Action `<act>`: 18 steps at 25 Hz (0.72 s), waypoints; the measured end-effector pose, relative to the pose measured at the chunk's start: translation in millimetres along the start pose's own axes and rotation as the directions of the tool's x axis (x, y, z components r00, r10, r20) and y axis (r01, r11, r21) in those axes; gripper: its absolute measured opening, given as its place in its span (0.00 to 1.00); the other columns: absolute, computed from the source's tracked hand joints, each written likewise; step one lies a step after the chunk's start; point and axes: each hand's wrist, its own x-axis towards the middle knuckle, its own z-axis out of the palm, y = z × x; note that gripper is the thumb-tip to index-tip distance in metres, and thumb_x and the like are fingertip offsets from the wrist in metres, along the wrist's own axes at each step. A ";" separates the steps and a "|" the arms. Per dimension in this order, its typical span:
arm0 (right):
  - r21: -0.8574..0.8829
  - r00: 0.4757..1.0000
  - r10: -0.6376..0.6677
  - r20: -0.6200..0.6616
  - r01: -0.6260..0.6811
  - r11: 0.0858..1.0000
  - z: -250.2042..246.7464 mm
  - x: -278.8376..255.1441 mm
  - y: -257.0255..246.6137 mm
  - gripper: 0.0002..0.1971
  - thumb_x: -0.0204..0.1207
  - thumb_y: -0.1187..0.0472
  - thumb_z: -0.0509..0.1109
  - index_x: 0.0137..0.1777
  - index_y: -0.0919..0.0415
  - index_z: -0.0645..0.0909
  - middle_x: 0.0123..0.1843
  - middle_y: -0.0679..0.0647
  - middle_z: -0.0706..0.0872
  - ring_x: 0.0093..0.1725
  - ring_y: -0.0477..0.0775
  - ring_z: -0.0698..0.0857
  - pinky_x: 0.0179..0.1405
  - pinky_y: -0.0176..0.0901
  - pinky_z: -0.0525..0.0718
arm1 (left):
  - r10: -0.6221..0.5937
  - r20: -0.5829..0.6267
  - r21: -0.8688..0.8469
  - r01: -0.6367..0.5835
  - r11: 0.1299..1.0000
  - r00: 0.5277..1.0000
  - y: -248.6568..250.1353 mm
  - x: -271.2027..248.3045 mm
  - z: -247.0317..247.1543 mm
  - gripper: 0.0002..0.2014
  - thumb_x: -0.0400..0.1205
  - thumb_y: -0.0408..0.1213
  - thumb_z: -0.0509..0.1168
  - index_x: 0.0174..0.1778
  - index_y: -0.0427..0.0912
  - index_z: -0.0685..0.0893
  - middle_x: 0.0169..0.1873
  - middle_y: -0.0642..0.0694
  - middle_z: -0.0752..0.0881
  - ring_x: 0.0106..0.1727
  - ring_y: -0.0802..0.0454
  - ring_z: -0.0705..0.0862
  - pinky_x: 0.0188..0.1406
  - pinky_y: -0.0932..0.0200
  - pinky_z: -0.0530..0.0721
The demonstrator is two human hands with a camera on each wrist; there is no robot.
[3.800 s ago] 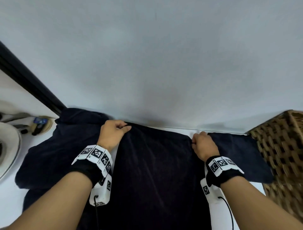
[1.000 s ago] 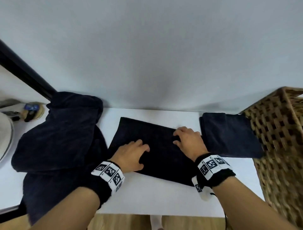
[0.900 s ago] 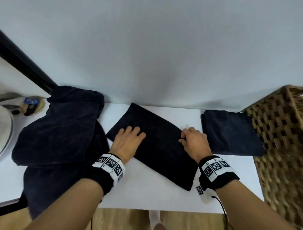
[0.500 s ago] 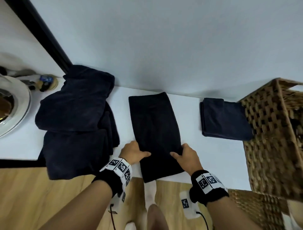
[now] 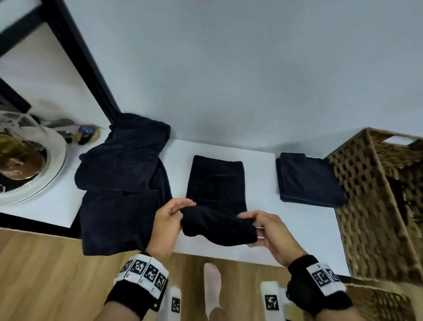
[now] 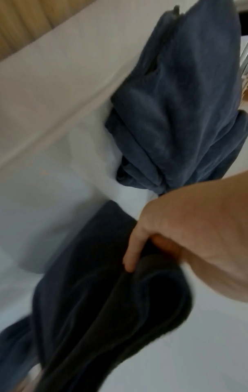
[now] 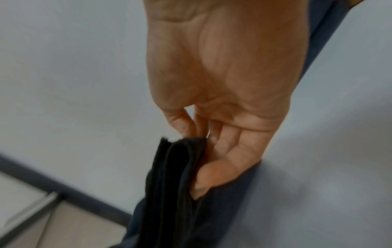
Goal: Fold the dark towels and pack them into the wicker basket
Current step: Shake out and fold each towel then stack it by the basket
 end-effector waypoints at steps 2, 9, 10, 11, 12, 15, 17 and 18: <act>0.164 0.990 -0.033 0.136 0.011 0.986 -15.3 14.4 -25.1 0.22 0.78 0.74 0.56 0.61 0.58 0.86 0.57 0.58 0.90 0.52 0.56 0.89 0.35 0.43 0.85 | -0.008 0.130 -0.023 0.011 1.000 0.991 20.0 21.1 -3.2 0.22 0.76 0.15 0.62 0.57 0.43 0.88 0.54 0.46 0.91 0.59 0.50 0.87 0.62 0.51 0.83; -0.093 0.978 -0.077 -0.193 0.059 0.994 -22.3 120.9 -69.5 0.07 0.73 0.61 0.76 0.38 0.61 0.82 0.28 0.54 0.84 0.24 0.49 0.78 0.19 0.34 0.66 | 0.026 -0.068 0.297 -0.005 0.955 0.997 50.9 134.7 27.2 0.14 0.82 0.40 0.68 0.33 0.37 0.84 0.25 0.51 0.81 0.30 0.54 0.78 0.34 0.62 0.76; -0.118 0.960 -0.090 -0.265 0.060 0.991 -20.0 138.7 -69.5 0.10 0.73 0.58 0.77 0.35 0.59 0.80 0.27 0.52 0.81 0.25 0.49 0.77 0.21 0.35 0.69 | 0.014 -0.118 0.390 0.033 0.920 0.993 47.4 151.7 30.9 0.14 0.83 0.43 0.66 0.35 0.39 0.85 0.30 0.48 0.84 0.36 0.50 0.82 0.40 0.59 0.77; -0.196 0.935 -0.114 -0.337 0.048 0.979 -17.3 155.4 -66.8 0.09 0.73 0.55 0.76 0.39 0.58 0.81 0.31 0.51 0.82 0.30 0.51 0.81 0.28 0.37 0.75 | -0.006 -0.157 0.488 0.083 0.869 0.988 43.6 163.7 35.0 0.13 0.83 0.46 0.65 0.41 0.40 0.86 0.38 0.46 0.87 0.45 0.46 0.84 0.47 0.57 0.77; -0.316 0.911 -0.142 -0.387 0.014 0.949 -14.3 170.1 -62.4 0.12 0.73 0.51 0.76 0.49 0.58 0.82 0.39 0.53 0.85 0.40 0.54 0.85 0.39 0.41 0.81 | -0.045 -0.180 0.569 0.141 0.810 0.983 38.0 171.8 39.0 0.16 0.83 0.51 0.64 0.50 0.41 0.85 0.47 0.44 0.88 0.54 0.43 0.84 0.51 0.57 0.76; -0.512 0.921 -0.153 -0.359 -0.057 0.857 1.0 194.5 -42.8 0.35 0.70 0.41 0.75 0.70 0.61 0.71 0.62 0.58 0.82 0.63 0.61 0.82 0.63 0.52 0.81 | -0.128 -0.151 0.685 0.198 0.702 0.980 18.5 177.7 50.1 0.26 0.77 0.60 0.67 0.60 0.43 0.79 0.53 0.44 0.85 0.58 0.41 0.82 0.55 0.54 0.79; -0.500 0.925 -0.119 -0.361 -0.085 0.862 4.9 201.5 -36.9 0.31 0.71 0.43 0.75 0.65 0.64 0.73 0.61 0.59 0.83 0.61 0.62 0.83 0.61 0.52 0.81 | -0.078 -0.173 0.711 0.179 0.680 0.982 11.7 179.6 52.3 0.21 0.80 0.55 0.65 0.56 0.40 0.80 0.53 0.41 0.86 0.57 0.38 0.83 0.54 0.49 0.82; -0.503 0.918 -0.110 -0.382 -0.107 0.858 2.6 204.5 -35.1 0.27 0.73 0.45 0.74 0.62 0.65 0.75 0.59 0.60 0.85 0.60 0.62 0.83 0.59 0.51 0.81 | -0.052 -0.212 0.708 0.190 0.680 0.976 10.5 180.9 52.0 0.18 0.83 0.51 0.62 0.54 0.37 0.80 0.54 0.38 0.86 0.57 0.37 0.83 0.53 0.48 0.81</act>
